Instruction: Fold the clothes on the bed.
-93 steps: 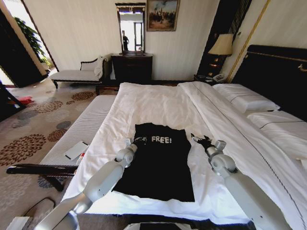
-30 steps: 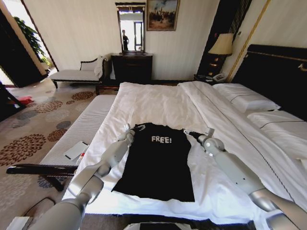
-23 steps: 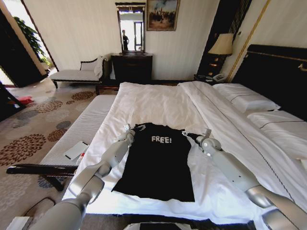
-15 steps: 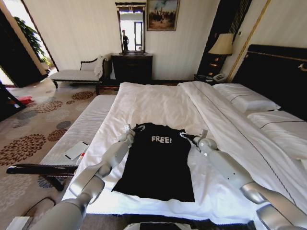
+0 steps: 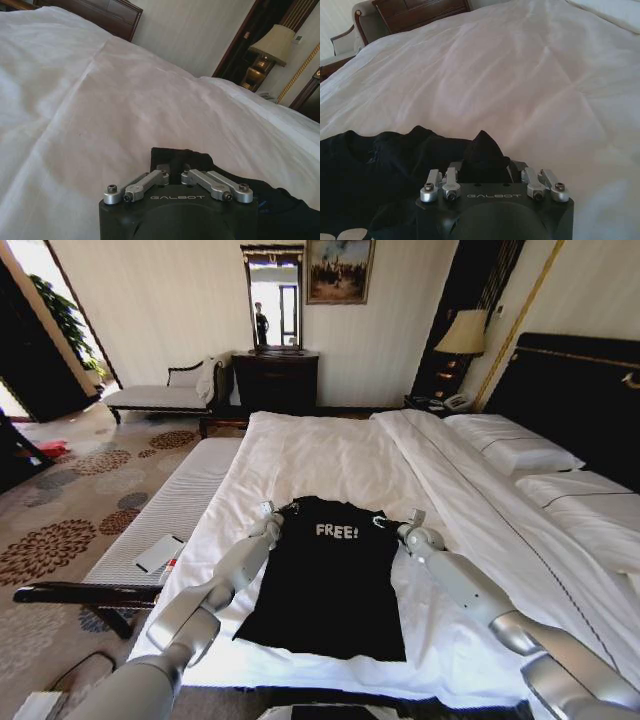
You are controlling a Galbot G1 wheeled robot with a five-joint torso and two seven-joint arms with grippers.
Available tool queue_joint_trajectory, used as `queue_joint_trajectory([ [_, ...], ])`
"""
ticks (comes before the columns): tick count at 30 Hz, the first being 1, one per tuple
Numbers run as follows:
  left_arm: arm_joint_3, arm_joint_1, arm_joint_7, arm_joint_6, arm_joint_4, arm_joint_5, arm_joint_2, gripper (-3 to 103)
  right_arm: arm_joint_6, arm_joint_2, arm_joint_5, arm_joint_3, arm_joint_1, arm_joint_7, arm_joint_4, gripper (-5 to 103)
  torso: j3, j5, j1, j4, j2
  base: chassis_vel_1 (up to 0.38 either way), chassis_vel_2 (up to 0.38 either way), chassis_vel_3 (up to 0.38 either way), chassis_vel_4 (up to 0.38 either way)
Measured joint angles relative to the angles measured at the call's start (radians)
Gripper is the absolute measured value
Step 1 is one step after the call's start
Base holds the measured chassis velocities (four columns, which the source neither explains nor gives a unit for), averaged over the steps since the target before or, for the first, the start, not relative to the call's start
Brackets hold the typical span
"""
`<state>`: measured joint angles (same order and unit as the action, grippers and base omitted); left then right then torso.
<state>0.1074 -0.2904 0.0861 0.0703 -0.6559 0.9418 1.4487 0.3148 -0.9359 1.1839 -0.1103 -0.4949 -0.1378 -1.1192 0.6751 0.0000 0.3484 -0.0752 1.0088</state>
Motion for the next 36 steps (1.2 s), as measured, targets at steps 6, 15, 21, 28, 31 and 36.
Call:
queue_joint_trajectory([
  [6, -0.003, -0.006, -0.001, 0.0, -0.005, -0.002, 0.0, 1, -0.005, 0.001, -0.003, -0.004, 0.0, 0.004, 0.0, 36, 0.0, 0.0, 0.0, 0.0, 0.0, 0.0, 0.0, 0.0, 0.0],
  [15, -0.004, -0.007, -0.009, 0.001, -0.02, -0.003, -0.008, 1, -0.016, 0.0, -0.004, -0.005, 0.0, 0.005, -0.008, 2, 0.0, -0.0001, 0.0, 0.0, 0.0, 0.0, 0.0, 0.0, 0.0],
  [21, -0.003, -0.007, -0.014, 0.002, -0.059, 0.011, -0.029, 1, -0.024, 0.002, -0.011, 0.003, -0.007, -0.002, -0.033, 2, 0.0, 0.0, 0.0, 0.0, 0.0, 0.0, 0.0, 0.0, 0.0],
  [28, -0.004, -0.016, -0.042, 0.009, -0.176, 0.056, -0.101, 1, -0.056, 0.029, -0.084, 0.021, -0.018, -0.008, -0.096, 2, 0.0, 0.0, 0.0, -0.0001, 0.0, 0.0, 0.0, 0.0, 0.0],
  [31, -0.002, -0.021, -0.056, 0.015, -0.238, 0.074, -0.138, 1, -0.057, 0.043, -0.087, 0.037, -0.024, -0.012, -0.136, 2, 0.0, -0.0001, 0.0, 0.0, 0.0, 0.0, 0.0, 0.0, 0.0],
  [36, -0.012, -0.009, -0.073, 0.022, -0.333, 0.117, -0.195, 1, -0.068, 0.065, -0.095, 0.064, -0.026, -0.027, -0.195, 2, 0.0, -0.0002, 0.0, 0.0003, 0.0, 0.0, 0.0, 0.0, 0.0],
])
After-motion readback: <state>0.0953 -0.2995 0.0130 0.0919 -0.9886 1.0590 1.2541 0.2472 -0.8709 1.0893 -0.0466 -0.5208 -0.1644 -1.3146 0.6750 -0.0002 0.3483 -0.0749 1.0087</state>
